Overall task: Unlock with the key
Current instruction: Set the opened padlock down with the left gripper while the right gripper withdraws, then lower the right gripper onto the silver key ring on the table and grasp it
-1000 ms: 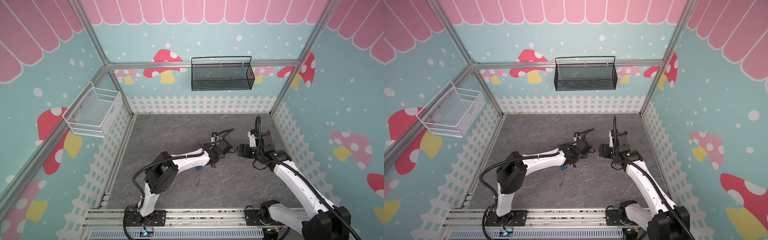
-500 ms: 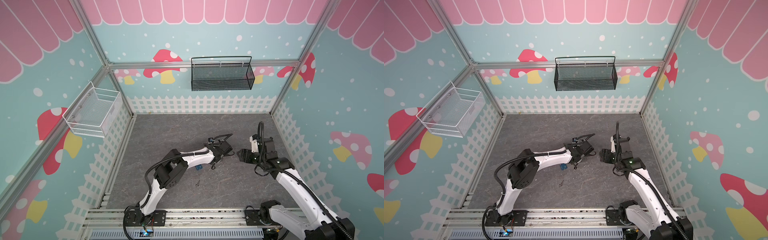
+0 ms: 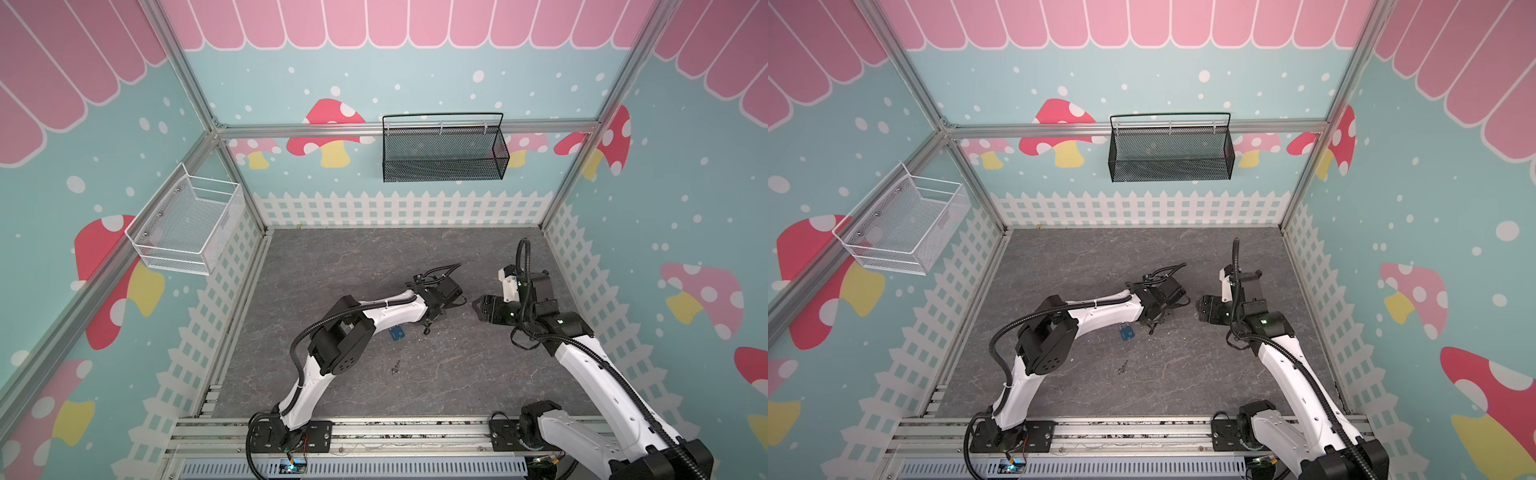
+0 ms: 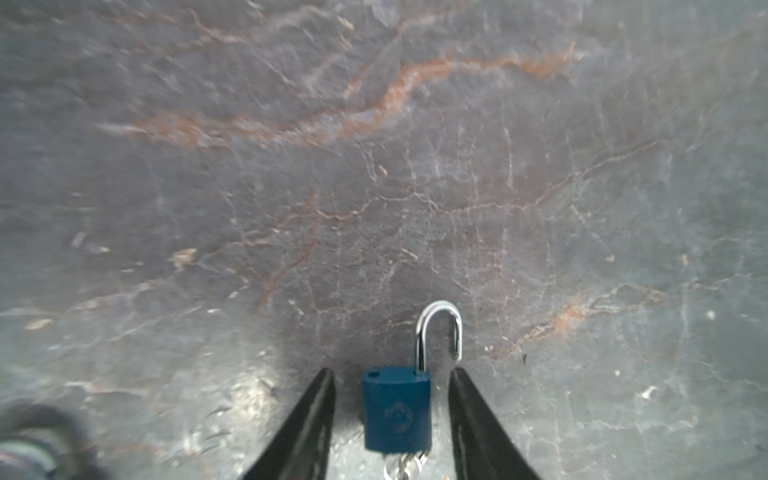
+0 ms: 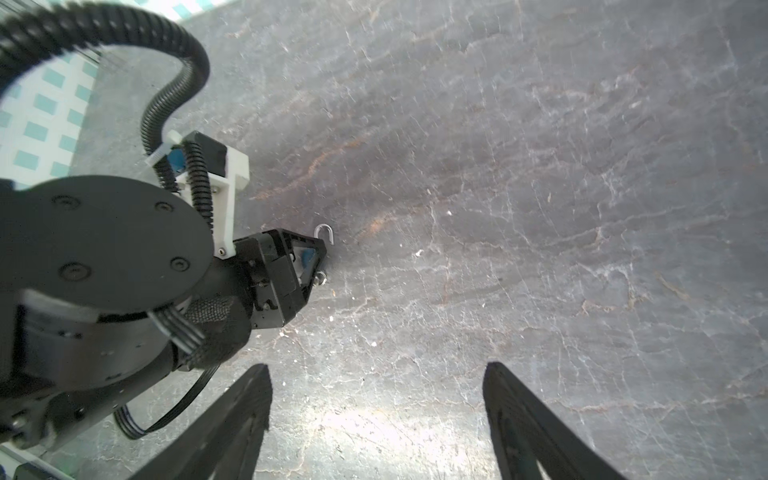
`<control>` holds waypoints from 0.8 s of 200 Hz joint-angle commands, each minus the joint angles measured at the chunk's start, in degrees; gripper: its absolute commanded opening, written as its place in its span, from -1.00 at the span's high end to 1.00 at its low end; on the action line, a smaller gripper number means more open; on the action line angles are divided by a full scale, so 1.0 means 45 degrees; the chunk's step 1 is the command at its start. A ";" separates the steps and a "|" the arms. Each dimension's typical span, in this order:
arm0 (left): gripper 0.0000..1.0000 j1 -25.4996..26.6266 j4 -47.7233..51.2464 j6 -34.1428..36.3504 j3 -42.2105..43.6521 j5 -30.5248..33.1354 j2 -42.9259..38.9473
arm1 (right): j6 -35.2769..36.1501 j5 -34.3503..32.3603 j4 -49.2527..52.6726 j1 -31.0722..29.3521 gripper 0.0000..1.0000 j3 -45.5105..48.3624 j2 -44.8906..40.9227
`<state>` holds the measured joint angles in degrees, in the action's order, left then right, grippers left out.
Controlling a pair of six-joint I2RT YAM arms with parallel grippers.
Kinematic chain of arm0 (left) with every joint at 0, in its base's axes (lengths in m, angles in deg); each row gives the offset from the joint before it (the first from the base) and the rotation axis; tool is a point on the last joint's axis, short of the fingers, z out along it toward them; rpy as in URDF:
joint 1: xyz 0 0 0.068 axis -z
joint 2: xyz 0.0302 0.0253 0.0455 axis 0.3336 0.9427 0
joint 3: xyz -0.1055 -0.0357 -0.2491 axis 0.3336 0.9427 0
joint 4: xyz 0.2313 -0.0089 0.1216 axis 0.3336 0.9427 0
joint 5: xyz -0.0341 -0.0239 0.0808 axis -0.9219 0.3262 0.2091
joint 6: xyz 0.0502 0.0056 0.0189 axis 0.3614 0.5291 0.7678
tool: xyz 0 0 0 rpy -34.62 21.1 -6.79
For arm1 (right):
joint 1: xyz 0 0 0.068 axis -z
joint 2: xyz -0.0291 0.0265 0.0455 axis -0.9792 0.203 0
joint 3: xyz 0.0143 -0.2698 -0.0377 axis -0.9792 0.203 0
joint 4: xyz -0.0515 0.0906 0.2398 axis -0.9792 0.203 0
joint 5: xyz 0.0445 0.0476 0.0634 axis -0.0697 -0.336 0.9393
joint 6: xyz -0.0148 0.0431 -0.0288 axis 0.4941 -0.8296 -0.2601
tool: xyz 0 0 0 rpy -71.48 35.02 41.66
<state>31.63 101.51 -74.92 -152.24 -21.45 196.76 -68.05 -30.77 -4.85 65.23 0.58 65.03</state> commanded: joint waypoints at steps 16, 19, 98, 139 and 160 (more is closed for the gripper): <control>-0.05 -0.0381 0.0488 0.0117 0.0704 0.0255 -0.2707 | 0.0326 0.1017 0.0254 0.0013 -0.66 -0.0785 0.0048; -0.05 -0.0396 0.0481 0.0139 0.0846 0.0260 -0.2973 | 0.0316 0.1106 0.0237 0.0002 -0.66 -0.0805 0.0069; -0.11 -0.1850 -0.2335 0.1930 0.7730 -0.0925 -1.0777 | -0.1227 -0.0036 0.0171 -0.3502 -0.63 -0.1042 0.2613; -0.11 -0.2922 -0.2588 0.2722 1.0779 -0.2637 -1.4318 | -0.3984 -0.0104 -0.0618 -0.6145 -0.59 -0.0265 0.3273; -0.11 -0.3450 -0.2251 0.2834 1.1980 -0.3141 -1.5851 | -0.5433 -0.0241 -0.1079 -0.7579 -0.55 0.0127 0.3863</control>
<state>18.27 91.76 -64.10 -102.89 -30.50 131.36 -81.97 -30.82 -7.41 36.47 -1.13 79.80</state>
